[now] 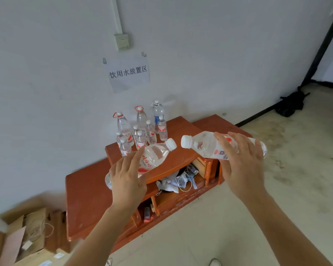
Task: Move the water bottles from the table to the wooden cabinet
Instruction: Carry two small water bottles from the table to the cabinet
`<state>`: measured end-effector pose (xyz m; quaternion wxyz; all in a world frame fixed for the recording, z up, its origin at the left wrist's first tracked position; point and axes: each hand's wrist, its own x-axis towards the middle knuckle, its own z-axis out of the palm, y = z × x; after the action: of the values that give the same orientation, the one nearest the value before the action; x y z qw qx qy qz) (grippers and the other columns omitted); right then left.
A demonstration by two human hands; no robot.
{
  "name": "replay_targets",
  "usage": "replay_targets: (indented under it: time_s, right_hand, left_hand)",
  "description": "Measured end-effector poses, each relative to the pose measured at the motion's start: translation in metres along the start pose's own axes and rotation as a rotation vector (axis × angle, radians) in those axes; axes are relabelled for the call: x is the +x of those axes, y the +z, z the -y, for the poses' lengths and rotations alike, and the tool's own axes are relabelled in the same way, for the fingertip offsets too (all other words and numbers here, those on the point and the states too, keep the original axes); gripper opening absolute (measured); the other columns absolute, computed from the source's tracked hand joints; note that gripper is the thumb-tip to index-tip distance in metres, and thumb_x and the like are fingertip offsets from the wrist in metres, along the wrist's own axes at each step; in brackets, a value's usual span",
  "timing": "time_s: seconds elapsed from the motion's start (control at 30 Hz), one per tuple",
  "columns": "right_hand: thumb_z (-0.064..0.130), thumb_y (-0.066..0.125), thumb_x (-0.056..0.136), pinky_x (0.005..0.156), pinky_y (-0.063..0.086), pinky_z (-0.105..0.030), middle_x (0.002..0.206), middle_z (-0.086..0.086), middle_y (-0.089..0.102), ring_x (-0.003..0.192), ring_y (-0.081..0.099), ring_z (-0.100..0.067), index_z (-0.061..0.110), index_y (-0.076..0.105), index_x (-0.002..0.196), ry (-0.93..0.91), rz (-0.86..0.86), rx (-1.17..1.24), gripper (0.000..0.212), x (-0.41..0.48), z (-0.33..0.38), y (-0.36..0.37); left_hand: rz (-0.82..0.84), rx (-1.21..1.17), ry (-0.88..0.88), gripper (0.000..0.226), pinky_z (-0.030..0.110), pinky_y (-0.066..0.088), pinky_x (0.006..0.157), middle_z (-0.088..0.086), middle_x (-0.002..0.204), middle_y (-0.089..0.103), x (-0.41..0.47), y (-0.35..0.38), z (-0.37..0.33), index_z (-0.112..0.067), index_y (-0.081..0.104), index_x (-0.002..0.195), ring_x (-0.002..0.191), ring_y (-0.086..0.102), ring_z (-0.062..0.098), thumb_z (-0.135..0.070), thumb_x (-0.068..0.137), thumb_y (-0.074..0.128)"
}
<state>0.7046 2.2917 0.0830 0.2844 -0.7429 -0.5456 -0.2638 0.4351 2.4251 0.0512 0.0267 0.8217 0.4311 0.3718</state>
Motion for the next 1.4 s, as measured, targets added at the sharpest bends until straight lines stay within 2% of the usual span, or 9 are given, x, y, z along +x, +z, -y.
replay_targets:
  time_s: [0.17, 0.3, 0.43, 0.73, 0.9, 1.07, 1.17, 1.3, 1.4]
  right_hand:
    - [0.011, 0.088, 0.072, 0.11, 0.036, -0.067, 0.139, -0.015, 0.056, 0.133, 0.052, -0.038, 0.027, 0.043, 0.149, 0.024, 0.111, 0.069, 0.091, 0.07, -0.06, 0.087]
    - [0.011, 0.09, 0.072, 0.108, 0.039, -0.069, 0.138, -0.013, 0.058, 0.132, 0.053, -0.037, 0.028, 0.041, 0.149, 0.0, 0.155, 0.171, 0.093, 0.139, -0.102, 0.151]
    - [0.012, 0.087, 0.076, 0.109, 0.036, -0.068, 0.138, -0.014, 0.057, 0.131, 0.053, -0.037, 0.028, 0.038, 0.148, -0.002, 0.196, 0.285, 0.088, 0.195, -0.121, 0.206]
    - [0.027, 0.08, 0.086, 0.104, 0.051, -0.054, 0.14, -0.006, 0.058, 0.13, 0.055, -0.026, 0.021, 0.044, 0.148, 0.107, 0.412, 0.538, 0.072, 0.224, -0.118, 0.361]
    - [0.037, 0.076, 0.089, 0.099, 0.051, -0.032, 0.142, 0.003, 0.057, 0.127, 0.055, -0.014, 0.023, 0.043, 0.149, 0.179, 0.641, 0.573, 0.07, 0.234, -0.102, 0.44]
    - [0.032, 0.08, 0.087, 0.092, 0.056, -0.032, 0.135, 0.005, 0.059, 0.119, 0.061, -0.016, 0.021, 0.041, 0.143, 0.337, 0.775, 0.664, 0.069, 0.241, -0.084, 0.521]
    - [0.029, 0.083, 0.085, 0.083, 0.053, -0.016, 0.129, 0.002, 0.061, 0.112, 0.065, -0.016, 0.016, 0.04, 0.138, 0.41, 0.803, 0.701, 0.07, 0.237, -0.075, 0.56]
    - [0.025, 0.086, 0.082, 0.086, 0.059, -0.033, 0.124, 0.002, 0.061, 0.109, 0.066, -0.017, 0.014, 0.038, 0.133, 0.438, 0.884, 0.735, 0.071, 0.222, -0.068, 0.609]
    - [0.023, 0.087, 0.081, 0.086, 0.061, -0.037, 0.126, -0.002, 0.061, 0.112, 0.067, -0.02, 0.014, 0.037, 0.131, 0.375, 0.932, 0.766, 0.072, 0.215, -0.064, 0.638]
  left_hand:
    - [0.047, -0.084, -0.168, 0.072, 0.053, 0.034, 0.109, 0.002, 0.143, 0.055, 0.069, 0.084, -0.012, -0.026, 0.042, 0.149, 0.136, 0.047, 0.029, -0.024, 0.086, 0.078]
    - [0.044, -0.144, -0.315, 0.074, 0.057, 0.028, 0.117, -0.007, 0.152, 0.047, 0.131, 0.133, -0.02, -0.033, 0.037, 0.151, 0.145, 0.022, 0.003, -0.03, 0.088, 0.076]
    - [0.036, -0.162, -0.478, 0.085, 0.059, 0.04, 0.11, -0.006, 0.154, 0.045, 0.169, 0.166, -0.011, -0.037, 0.029, 0.152, 0.142, 0.042, 0.023, -0.031, 0.084, 0.08]
    - [0.119, -0.168, -0.709, 0.087, 0.056, 0.048, 0.104, -0.007, 0.148, 0.05, 0.212, 0.274, 0.065, -0.035, 0.032, 0.149, 0.135, 0.049, 0.023, -0.035, 0.079, 0.084]
    - [0.208, -0.196, -0.866, 0.085, 0.05, 0.049, 0.101, -0.004, 0.135, 0.059, 0.235, 0.336, 0.113, -0.029, 0.04, 0.142, 0.125, 0.054, 0.023, -0.034, 0.074, 0.089]
    - [0.277, -0.212, -0.979, 0.082, 0.045, 0.052, 0.098, -0.003, 0.131, 0.059, 0.256, 0.393, 0.159, -0.028, 0.04, 0.136, 0.12, 0.057, 0.022, -0.035, 0.071, 0.09]
    - [0.286, -0.21, -1.046, 0.08, 0.051, 0.054, 0.094, -0.002, 0.126, 0.061, 0.266, 0.419, 0.183, -0.025, 0.041, 0.134, 0.111, 0.062, 0.026, -0.036, 0.071, 0.09]
    - [0.278, -0.172, -1.109, 0.076, 0.052, 0.054, 0.091, 0.001, 0.121, 0.062, 0.266, 0.451, 0.201, -0.021, 0.042, 0.13, 0.108, 0.062, 0.028, -0.034, 0.072, 0.089]
    - [0.282, -0.17, -1.152, 0.074, 0.05, 0.053, 0.095, 0.004, 0.125, 0.062, 0.264, 0.471, 0.202, -0.018, 0.041, 0.134, 0.114, 0.06, 0.028, -0.028, 0.076, 0.087]
